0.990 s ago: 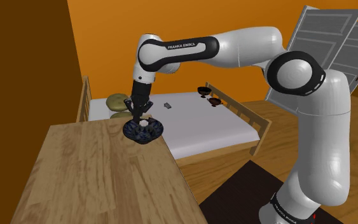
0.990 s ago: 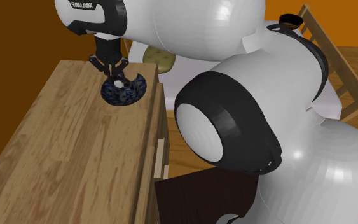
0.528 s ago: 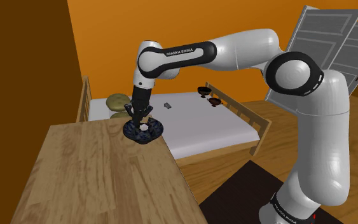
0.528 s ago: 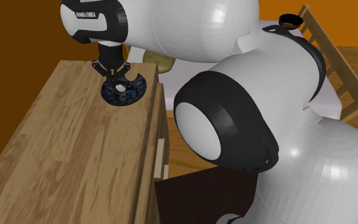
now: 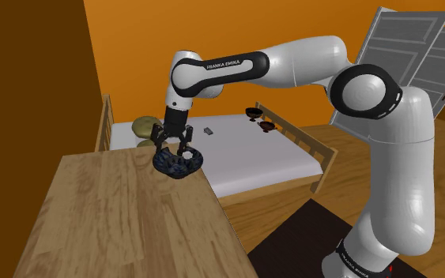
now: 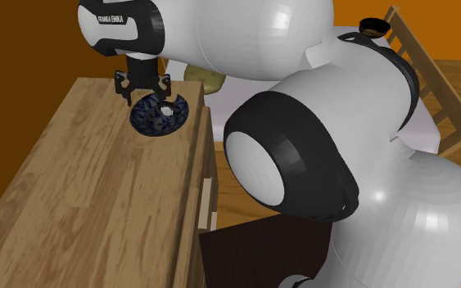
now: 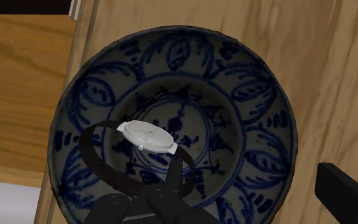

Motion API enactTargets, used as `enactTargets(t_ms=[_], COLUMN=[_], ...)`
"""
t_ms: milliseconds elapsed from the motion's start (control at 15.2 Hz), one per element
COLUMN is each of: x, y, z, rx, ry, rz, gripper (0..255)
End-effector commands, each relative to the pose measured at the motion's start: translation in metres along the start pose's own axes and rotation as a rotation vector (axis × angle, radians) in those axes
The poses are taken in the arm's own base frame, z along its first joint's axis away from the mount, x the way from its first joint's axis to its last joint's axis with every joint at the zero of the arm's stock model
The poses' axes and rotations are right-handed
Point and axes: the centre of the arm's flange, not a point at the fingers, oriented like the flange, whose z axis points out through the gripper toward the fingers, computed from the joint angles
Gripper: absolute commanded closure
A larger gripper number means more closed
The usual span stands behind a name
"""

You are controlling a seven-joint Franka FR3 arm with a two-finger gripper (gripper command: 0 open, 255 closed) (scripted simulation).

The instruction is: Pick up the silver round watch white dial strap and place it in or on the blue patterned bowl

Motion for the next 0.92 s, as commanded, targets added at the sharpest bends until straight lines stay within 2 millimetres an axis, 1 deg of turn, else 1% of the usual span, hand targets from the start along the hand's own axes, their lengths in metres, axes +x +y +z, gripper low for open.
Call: enactTargets(t_ms=[0,66,264,330,858], x=[0.000,0.000,0.000,0.000,0.000], y=[0.000,0.000,0.000,0.000,0.000], z=[0.000,0.000,-0.040,-0.050,-0.050], rx=[0.000,0.000,0.000,0.000,0.000], ry=[0.000,0.000,0.000,0.000,0.000], rz=[0.000,0.000,0.000,0.000,0.000], gripper=[0,0,0,0,0])
